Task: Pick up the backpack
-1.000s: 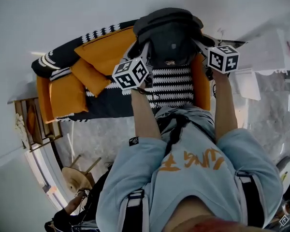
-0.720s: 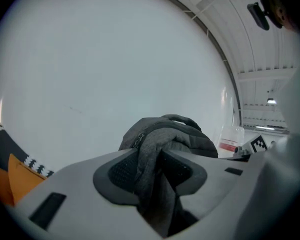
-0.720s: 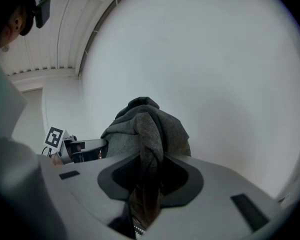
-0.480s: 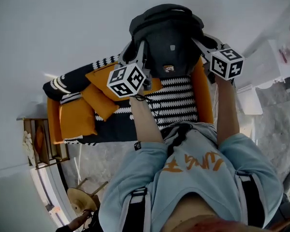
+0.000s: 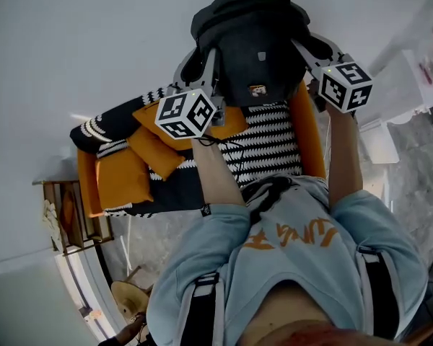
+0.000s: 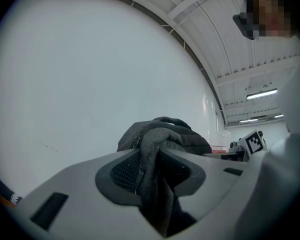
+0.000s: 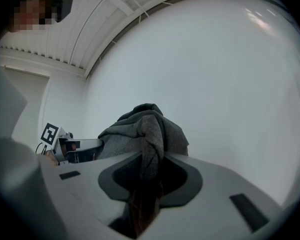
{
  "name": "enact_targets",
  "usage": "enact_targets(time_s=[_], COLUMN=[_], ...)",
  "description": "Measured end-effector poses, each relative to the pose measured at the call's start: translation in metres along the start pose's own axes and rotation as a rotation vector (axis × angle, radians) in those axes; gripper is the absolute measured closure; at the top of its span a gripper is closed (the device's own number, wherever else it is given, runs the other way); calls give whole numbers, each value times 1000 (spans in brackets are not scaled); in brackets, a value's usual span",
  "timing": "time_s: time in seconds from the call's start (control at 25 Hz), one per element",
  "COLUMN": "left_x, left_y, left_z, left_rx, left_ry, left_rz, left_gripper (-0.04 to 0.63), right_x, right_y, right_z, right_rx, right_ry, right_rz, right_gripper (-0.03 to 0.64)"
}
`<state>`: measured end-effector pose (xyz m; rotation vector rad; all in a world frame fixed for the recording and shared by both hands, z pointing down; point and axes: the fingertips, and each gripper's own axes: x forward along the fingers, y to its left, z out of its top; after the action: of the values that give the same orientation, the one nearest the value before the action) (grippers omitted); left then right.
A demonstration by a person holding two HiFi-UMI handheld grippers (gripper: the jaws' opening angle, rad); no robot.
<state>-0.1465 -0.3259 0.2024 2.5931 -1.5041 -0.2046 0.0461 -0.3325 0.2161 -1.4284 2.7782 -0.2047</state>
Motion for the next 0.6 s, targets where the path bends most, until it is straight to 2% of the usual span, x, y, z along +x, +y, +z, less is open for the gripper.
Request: enact_targets(time_s=[0.6], left_x=[-13], left_y=[-2], left_z=[-1], left_rx=[-2], left_ry=[11], left_rz=[12], left_gripper=[462], right_x=[-5], right_y=[9], right_z=[-2], right_rx=[-9], right_ry=[3], right_rz=[-1], right_gripper=[511])
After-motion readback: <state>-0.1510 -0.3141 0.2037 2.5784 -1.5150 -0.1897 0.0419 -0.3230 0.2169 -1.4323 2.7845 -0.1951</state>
